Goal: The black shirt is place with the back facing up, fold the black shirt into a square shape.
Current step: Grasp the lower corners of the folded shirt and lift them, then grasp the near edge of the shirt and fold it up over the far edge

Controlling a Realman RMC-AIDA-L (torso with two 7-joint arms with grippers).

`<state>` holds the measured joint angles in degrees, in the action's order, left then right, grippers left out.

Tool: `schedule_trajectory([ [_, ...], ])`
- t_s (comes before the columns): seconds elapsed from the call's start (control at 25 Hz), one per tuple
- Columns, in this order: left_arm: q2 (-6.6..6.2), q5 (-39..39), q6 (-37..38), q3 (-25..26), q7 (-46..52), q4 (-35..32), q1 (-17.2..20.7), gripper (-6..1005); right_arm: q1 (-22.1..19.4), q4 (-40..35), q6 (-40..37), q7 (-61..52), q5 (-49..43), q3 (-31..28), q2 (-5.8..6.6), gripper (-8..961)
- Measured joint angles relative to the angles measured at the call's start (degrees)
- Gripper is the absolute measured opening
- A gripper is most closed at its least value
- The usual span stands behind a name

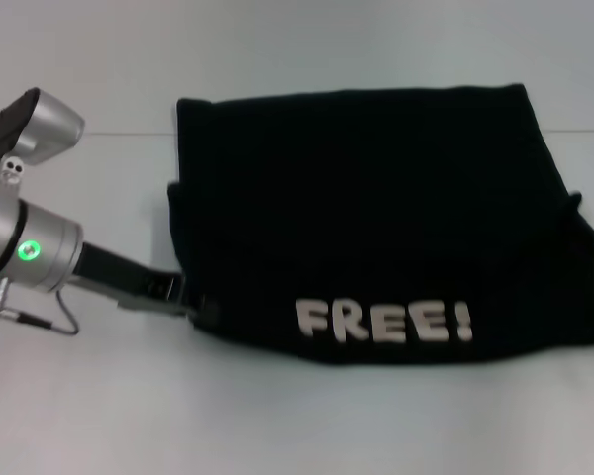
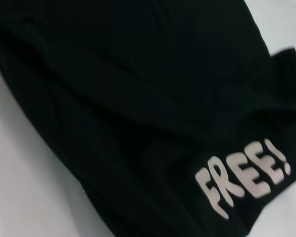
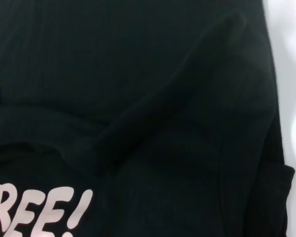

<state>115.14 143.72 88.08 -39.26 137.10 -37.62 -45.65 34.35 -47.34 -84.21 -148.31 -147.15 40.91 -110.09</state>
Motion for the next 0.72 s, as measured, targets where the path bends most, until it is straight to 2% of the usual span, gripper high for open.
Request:
schedule_trajectory([
  [0.04, 0.0, 0.0, 0.0, 0.0, 0.0, 0.0, 0.0, 26, -1.0, -1.9, -3.0, -0.4, -0.5, 0.0, -0.24, 56],
  [0.12, -0.02, 1.8, 8.1, -0.3, 0.1, -2.4, 0.9, 26, -2.6, -5.0, -8.3, -0.7, -2.1, 0.0, -0.77, 56],
  [0.2, -0.02, 2.4, 11.5, -0.6, 0.0, -3.5, 1.5, 26, -4.4, -7.3, -13.0, -0.6, -3.4, -0.1, -1.18, 56],
  [0.44, 0.15, 5.6, 22.0, -1.2, -1.6, -5.6, 3.5, 27, -8.9, -11.6, -22.9, 1.5, -4.0, -0.3, -1.69, 57],
  [0.6, 0.46, 8.1, 24.1, -1.3, -2.6, -5.4, 3.9, 26, -9.3, -12.1, -25.0, 2.6, -3.9, -1.5, -1.31, 57],
  [0.72, 0.46, 7.1, 24.0, 0.6, -2.7, -5.9, 3.8, 27, -7.8, -12.1, -26.0, 4.5, -3.3, -5.5, -1.24, 57],
])
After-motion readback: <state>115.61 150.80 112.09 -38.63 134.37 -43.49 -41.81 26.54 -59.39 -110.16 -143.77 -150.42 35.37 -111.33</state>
